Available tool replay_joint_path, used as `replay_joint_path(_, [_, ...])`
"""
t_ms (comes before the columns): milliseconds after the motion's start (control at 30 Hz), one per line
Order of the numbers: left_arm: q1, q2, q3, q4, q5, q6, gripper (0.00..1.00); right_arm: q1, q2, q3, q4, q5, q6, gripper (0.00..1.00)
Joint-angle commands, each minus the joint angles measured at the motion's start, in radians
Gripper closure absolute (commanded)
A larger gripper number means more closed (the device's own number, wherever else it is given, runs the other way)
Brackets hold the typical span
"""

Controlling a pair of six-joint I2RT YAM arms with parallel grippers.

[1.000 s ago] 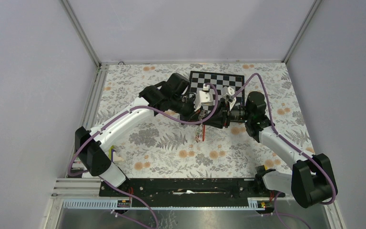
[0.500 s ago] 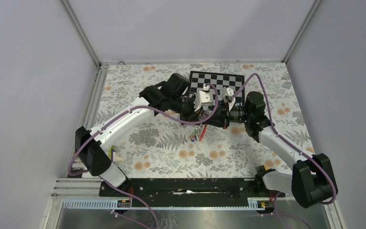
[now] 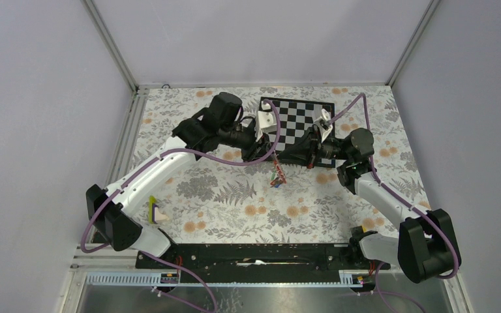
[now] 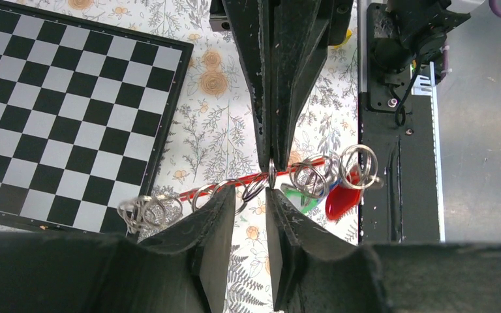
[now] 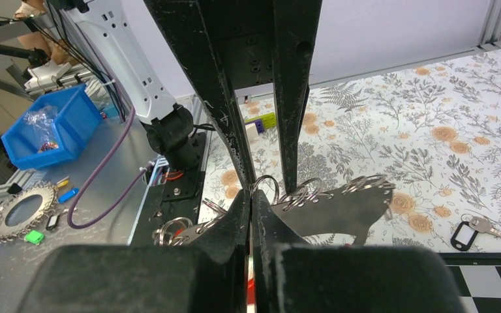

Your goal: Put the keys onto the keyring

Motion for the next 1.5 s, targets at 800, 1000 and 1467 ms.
replay_joint_path(800, [0.019, -0.034, -0.051, 0.141, 0.169, -0.087, 0.71, -0.024, 0.008, -0.035, 0.225, 0.086, 0.127, 1.00])
replay_joint_path(1000, [0.021, -0.031, -0.054, 0.147, 0.192, -0.100, 0.69, -0.023, 0.005, -0.038, 0.220, 0.086, 0.117, 1.00])
replay_joint_path(1467, [0.035, 0.012, -0.039, 0.206, 0.196, -0.170, 0.77, -0.025, 0.000, -0.049, 0.224, 0.075, 0.106, 1.00])
